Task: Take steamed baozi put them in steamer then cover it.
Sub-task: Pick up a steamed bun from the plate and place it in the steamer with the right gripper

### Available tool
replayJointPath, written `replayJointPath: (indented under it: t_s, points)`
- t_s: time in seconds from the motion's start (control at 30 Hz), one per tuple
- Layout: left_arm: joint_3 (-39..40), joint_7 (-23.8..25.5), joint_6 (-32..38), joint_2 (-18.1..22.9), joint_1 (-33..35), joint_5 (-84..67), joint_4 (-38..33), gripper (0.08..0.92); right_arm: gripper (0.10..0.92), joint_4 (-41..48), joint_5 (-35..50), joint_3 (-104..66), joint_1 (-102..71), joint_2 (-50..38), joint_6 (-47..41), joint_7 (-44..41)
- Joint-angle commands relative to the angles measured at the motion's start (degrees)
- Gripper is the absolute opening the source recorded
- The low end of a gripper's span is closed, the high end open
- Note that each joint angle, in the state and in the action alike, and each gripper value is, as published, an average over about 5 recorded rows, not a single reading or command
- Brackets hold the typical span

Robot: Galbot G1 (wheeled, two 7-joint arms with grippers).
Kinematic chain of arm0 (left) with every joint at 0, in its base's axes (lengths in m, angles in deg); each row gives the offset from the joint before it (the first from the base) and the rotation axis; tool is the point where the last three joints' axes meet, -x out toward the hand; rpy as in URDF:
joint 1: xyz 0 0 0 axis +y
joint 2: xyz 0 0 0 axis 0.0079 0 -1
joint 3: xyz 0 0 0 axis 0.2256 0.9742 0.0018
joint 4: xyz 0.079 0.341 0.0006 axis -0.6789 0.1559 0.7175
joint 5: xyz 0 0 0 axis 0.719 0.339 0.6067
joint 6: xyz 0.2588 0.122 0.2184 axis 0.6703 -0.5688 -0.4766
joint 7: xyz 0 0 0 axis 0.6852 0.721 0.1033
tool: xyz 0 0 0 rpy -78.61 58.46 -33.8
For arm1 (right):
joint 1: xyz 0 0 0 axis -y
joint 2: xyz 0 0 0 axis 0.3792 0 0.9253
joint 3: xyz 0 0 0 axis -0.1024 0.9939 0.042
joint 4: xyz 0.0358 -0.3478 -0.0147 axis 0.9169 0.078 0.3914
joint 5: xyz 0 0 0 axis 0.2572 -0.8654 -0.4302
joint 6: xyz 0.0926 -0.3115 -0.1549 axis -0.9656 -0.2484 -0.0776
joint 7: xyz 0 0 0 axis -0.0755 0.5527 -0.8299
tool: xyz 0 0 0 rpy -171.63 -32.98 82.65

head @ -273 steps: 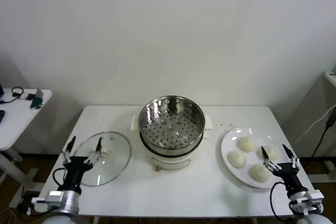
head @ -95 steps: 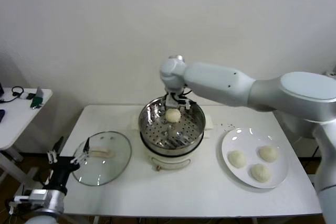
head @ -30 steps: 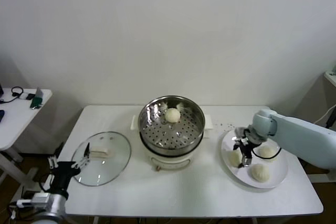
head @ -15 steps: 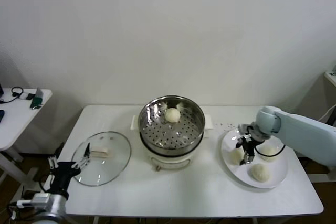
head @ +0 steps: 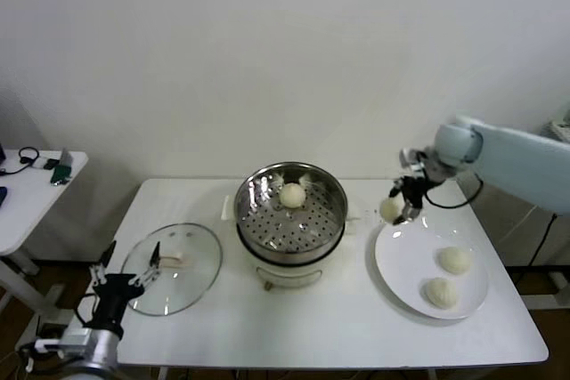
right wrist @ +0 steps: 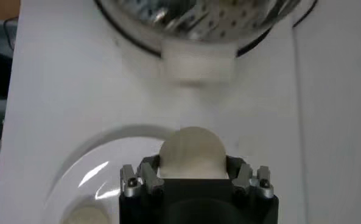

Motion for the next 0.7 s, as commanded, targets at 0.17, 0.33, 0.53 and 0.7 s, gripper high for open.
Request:
replayJointPath:
  t_s: [0.17,0.33,0.53,0.7]
  points:
    - [0.99,-0.53,-2.93,-0.37,0.09,-1.6,-2.71,0.823,0.704,1.96,17.42,4.92,9.17,18.63,-2.2,3.11]
    - [0.81,-0.55,-2.86,-0.38,0.08,-2.0,-2.87,0.823,0.704,4.28,18.25,3.28,5.77,25.21,-2.82,4.24]
    - [0.25,-0.58,-2.53,-0.81,0.41,-2.68,-2.51,0.823,0.704,7.44,17.76,2.76,0.52,30.92,-3.14,4.76]
    - [0.14,-0.61,-2.58,-1.03,0.39,-2.79,-2.58,0.823,0.704,9.54,16.64,2.97,-3.83,34.01,-3.25,4.95]
